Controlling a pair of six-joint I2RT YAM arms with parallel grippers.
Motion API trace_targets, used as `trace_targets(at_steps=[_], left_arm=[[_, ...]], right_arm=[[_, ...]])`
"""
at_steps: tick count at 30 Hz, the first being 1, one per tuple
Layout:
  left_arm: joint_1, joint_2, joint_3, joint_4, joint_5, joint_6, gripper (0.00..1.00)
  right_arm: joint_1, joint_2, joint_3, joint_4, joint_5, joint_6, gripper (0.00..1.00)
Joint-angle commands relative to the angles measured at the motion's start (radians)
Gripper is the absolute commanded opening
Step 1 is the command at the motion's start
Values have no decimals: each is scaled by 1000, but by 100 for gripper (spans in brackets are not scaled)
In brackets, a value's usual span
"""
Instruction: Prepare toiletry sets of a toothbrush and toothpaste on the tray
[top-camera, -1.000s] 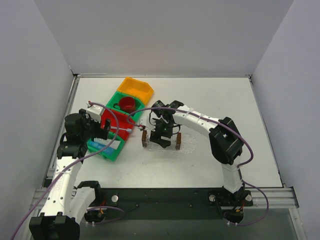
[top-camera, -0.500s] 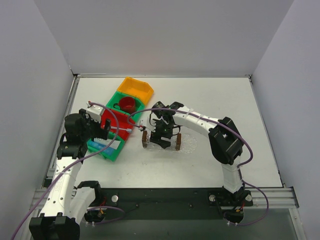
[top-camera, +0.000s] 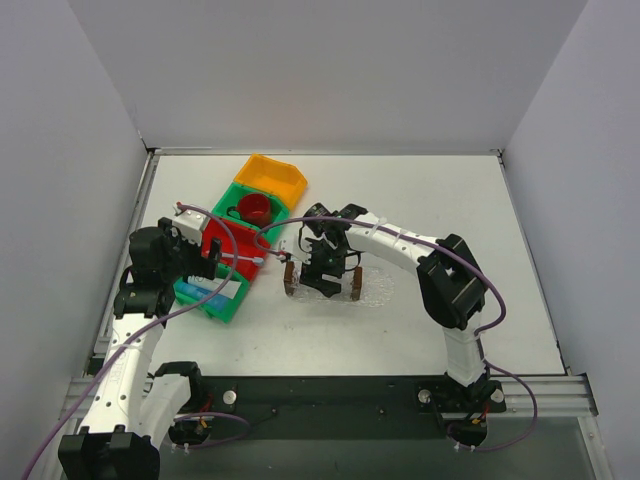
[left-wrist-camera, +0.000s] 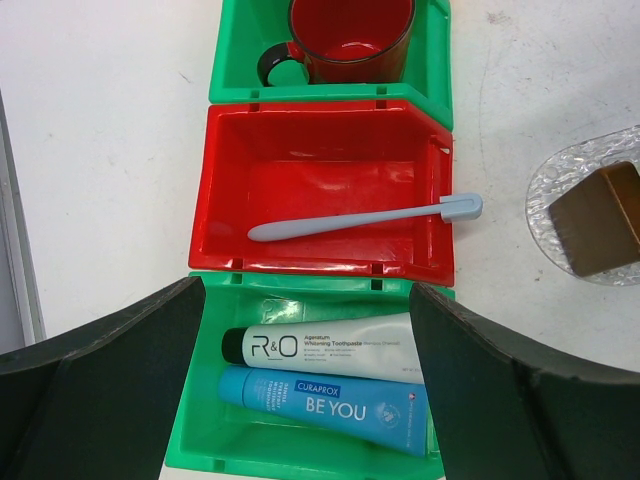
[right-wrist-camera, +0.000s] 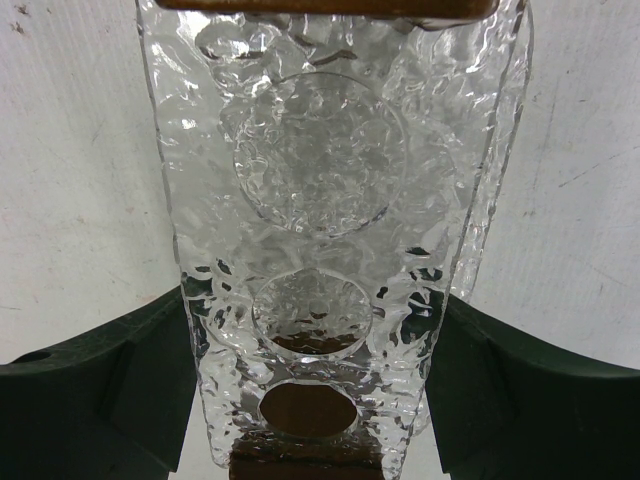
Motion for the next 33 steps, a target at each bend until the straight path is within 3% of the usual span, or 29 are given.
trace_targets(at_steps=[1,13,14,16,19,33], left_arm=[[8,-10,22,46,25,2,95],[9,-7,23,48,26,3,95],[9,-5,23,48,26,5,95],[9,-5,22,48,26,6,95],[9,-8,20,48,26,6,95],[8,-12,19,49,26,6,95]], right_arm=[[-2,-28,-23,-9,10,-8,47],[0,-39,-20,-4,25,4,76],[-2,-43,-20,-3,30,6,83],[-3,-48,-18,-3,32,8,85],[-2,-56,-17,-3,32,12,99],[-5,-105,11,6,50,54,100]])
